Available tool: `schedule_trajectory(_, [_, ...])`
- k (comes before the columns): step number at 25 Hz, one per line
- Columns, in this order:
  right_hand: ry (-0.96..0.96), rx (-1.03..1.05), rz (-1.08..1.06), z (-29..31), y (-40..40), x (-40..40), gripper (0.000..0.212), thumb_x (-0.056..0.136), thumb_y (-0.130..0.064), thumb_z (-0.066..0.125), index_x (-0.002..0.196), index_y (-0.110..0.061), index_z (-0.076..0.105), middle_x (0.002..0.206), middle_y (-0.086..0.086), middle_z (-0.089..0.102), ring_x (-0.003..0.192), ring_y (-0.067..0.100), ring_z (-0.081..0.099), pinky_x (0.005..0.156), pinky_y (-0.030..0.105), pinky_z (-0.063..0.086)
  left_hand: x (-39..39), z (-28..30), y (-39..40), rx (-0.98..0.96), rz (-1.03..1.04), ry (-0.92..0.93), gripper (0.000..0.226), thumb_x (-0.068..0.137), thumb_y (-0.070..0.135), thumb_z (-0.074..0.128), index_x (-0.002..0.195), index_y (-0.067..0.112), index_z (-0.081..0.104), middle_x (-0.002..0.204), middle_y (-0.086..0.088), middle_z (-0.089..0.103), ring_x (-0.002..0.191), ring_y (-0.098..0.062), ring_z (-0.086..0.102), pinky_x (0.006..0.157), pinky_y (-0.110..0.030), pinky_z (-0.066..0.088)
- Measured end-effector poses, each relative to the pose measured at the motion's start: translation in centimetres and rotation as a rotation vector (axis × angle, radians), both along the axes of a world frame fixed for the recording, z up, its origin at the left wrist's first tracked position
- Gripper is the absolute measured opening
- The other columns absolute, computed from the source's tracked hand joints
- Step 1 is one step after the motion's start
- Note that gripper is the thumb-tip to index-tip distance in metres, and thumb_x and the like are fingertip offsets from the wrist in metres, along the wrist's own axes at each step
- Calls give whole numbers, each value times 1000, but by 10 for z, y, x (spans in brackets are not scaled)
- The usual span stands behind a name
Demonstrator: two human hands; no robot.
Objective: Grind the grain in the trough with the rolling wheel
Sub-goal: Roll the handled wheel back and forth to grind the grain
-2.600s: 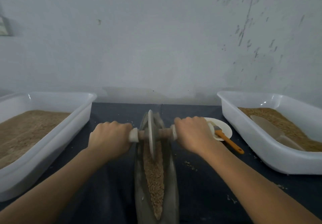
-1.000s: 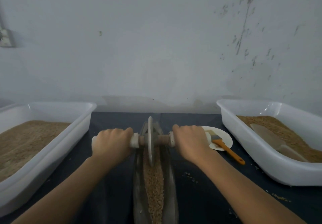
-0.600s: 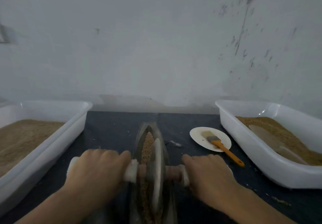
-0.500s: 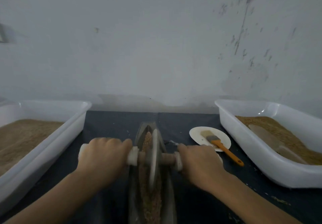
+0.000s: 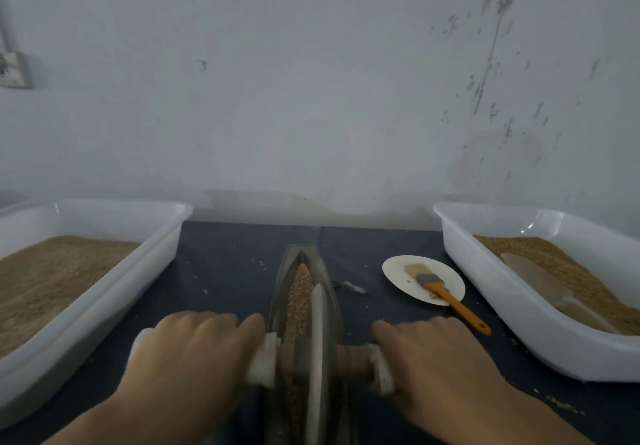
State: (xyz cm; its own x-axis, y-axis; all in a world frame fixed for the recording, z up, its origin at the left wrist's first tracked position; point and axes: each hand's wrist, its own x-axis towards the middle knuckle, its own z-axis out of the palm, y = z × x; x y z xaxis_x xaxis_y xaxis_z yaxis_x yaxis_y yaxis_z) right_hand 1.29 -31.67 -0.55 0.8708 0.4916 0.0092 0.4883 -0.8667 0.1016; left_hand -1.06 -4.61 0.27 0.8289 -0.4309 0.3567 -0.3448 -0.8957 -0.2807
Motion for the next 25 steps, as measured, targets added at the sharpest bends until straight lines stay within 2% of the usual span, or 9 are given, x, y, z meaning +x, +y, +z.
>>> schedule_trajectory(3, [-53, 21, -16, 2, 9, 11, 30, 80, -42, 60, 85, -36, 31, 79, -9, 52, 71, 15, 51, 65, 34, 41, 14, -7, 2, 40, 133, 114, 41, 74, 56, 55, 81, 45, 16, 65, 16, 29, 65, -6, 43, 56, -29, 21])
schedule_trajectory(5, [-154, 87, -44, -1, 18, 37, 24, 83, -40, 60, 91, -32, 39, 88, -6, 61, 79, 18, 58, 70, 36, 46, 44, -9, -1, 17, 164, 28, 36, 79, 53, 54, 80, 42, 19, 65, 15, 30, 61, -7, 33, 56, -29, 22])
schedule_trajectory(8, [-286, 58, -89, -4, 30, 82, 24, 85, -37, 60, 99, -24, 46, 94, 1, 65, 82, 24, 62, 71, 39, 49, 92, -7, -5, -16, 231, -24, 27, 80, 45, 55, 80, 35, 30, 70, 12, 47, 64, -12, 48, 58, -30, 27])
schedule_trajectory(10, [-329, 33, -123, -1, 36, 94, 29, 85, -37, 61, 104, -20, 47, 98, 4, 66, 84, 26, 62, 68, 38, 48, 103, -2, -9, -11, 247, -23, 26, 80, 42, 56, 81, 34, 32, 76, 11, 53, 66, -14, 49, 58, -30, 29])
schedule_trajectory(14, [-234, 65, -56, -1, 25, 57, 25, 85, -34, 60, 102, -24, 44, 96, -1, 64, 85, 23, 62, 71, 36, 47, 65, -5, -5, -5, 201, 40, 26, 84, 42, 55, 87, 36, 30, 90, 11, 59, 77, -12, 55, 64, -29, 31])
schedule_trajectory(17, [-121, 33, 38, 0, 8, 9, 29, 81, -36, 61, 100, -30, 40, 92, -5, 58, 80, 18, 58, 70, 36, 45, 17, -11, 1, -27, 138, 142, 29, 80, 48, 51, 87, 42, 24, 88, 16, 52, 83, -8, 55, 65, -28, 29])
schedule_trajectory(20, [-113, -15, 68, 2, 4, 6, 27, 81, -35, 58, 99, -28, 39, 93, -4, 58, 81, 22, 58, 67, 36, 42, 8, -10, 7, 0, 158, 217, 32, 80, 52, 49, 84, 46, 18, 87, 18, 48, 90, -6, 56, 65, -29, 27])
schedule_trajectory(22, [-167, 35, 52, 3, 12, 24, 29, 81, -35, 62, 102, -28, 43, 95, -3, 61, 83, 20, 60, 73, 40, 48, 25, -10, 4, 0, 178, 146, 32, 81, 49, 52, 85, 43, 21, 83, 15, 47, 80, -7, 53, 64, -28, 29])
schedule_trajectory(25, [-284, 55, -53, 5, 28, 71, 27, 83, -31, 64, 104, -23, 48, 98, 0, 65, 87, 23, 62, 76, 40, 50, 72, -11, 1, -27, 201, -19, 27, 83, 44, 56, 87, 36, 31, 84, 12, 55, 76, -10, 57, 61, -28, 31])
